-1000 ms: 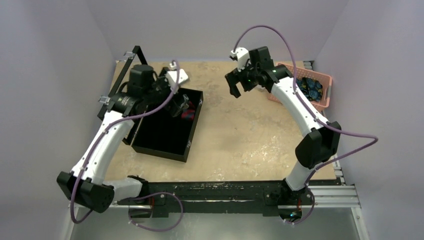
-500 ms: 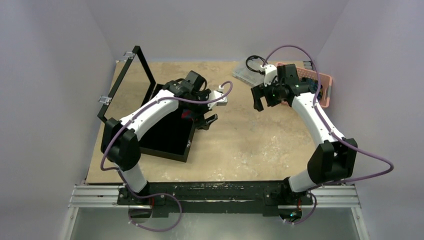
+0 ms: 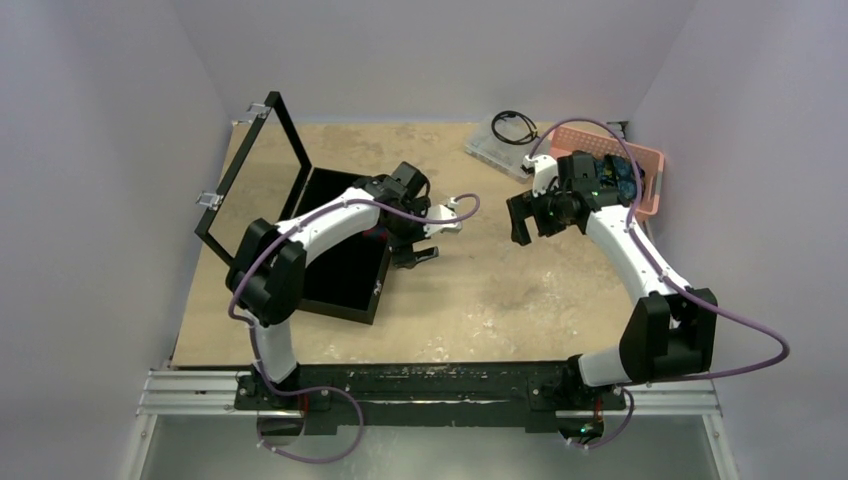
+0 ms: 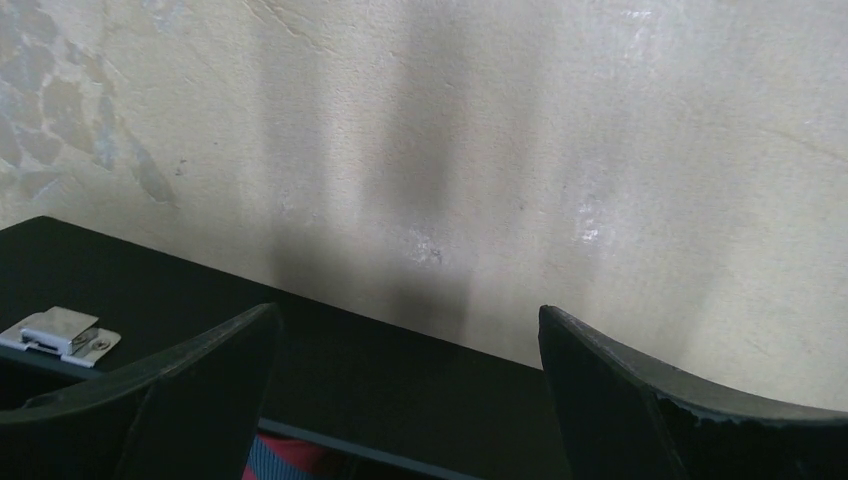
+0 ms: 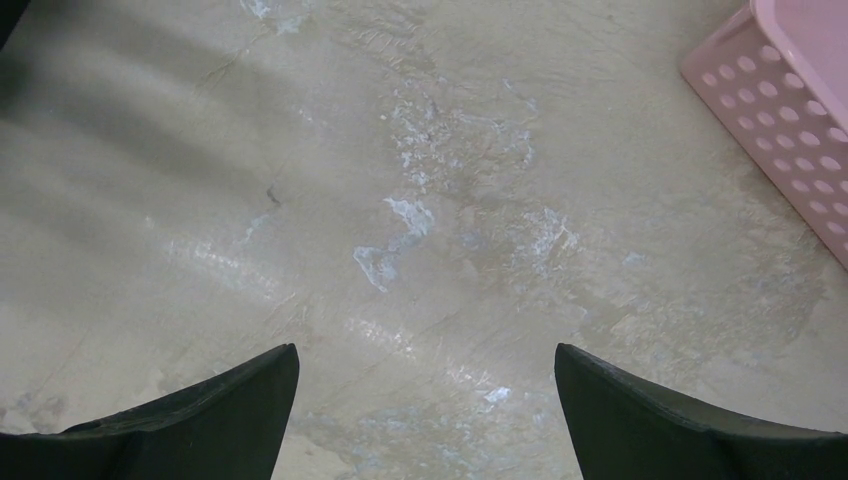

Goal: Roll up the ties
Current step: Reset both arms

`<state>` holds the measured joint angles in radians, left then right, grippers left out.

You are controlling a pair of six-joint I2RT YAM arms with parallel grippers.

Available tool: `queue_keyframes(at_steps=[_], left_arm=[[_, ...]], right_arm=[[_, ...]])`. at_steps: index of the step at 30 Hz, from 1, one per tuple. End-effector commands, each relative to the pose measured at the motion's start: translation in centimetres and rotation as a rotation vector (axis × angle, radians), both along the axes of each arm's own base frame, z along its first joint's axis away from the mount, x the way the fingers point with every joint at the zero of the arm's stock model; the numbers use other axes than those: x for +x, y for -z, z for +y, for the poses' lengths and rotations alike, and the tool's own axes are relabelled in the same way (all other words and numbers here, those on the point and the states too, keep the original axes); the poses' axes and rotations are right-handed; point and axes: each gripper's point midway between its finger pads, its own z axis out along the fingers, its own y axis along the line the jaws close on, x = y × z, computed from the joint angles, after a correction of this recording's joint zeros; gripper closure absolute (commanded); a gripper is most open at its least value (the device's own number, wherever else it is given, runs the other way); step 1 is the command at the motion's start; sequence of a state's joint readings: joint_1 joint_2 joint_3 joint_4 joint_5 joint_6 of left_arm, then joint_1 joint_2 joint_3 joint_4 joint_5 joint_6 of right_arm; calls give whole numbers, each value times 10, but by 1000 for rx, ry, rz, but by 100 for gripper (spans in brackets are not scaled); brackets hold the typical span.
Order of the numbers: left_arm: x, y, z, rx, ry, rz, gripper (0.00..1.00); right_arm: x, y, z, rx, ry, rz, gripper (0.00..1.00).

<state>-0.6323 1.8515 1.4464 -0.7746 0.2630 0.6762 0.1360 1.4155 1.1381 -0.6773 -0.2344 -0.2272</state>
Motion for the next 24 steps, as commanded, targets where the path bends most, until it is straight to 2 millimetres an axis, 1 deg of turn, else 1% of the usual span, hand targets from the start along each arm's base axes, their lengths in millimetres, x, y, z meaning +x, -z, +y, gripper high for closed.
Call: queue_keyframes(at_steps=[1, 3, 6, 9, 11, 16, 21, 24], left_arm=[[12, 6, 2, 56, 107, -75, 0], [11, 1, -2, 31, 82, -63, 0], [9, -11, -9, -32, -9, -44, 0], [10, -21, -13, -106, -105, -50, 0], [10, -25, -12, -137, -168, -54, 0], [27, -34, -6, -175, -356, -79, 0], [44, -48, -5, -214, -454, -121, 0], [49, -51, -7, -221, -479, -128, 0]], right_arm=[[13, -19, 6, 44, -8, -62, 2], [14, -19, 7, 48, -12, -59, 2], [17, -19, 10, 58, -20, -60, 2], [19, -15, 10, 60, -20, -57, 2], [18, -12, 11, 64, -24, -51, 2], [21, -9, 14, 80, -16, -50, 2], [27, -10, 15, 88, -6, -53, 2], [29, -12, 14, 84, -1, -58, 2]])
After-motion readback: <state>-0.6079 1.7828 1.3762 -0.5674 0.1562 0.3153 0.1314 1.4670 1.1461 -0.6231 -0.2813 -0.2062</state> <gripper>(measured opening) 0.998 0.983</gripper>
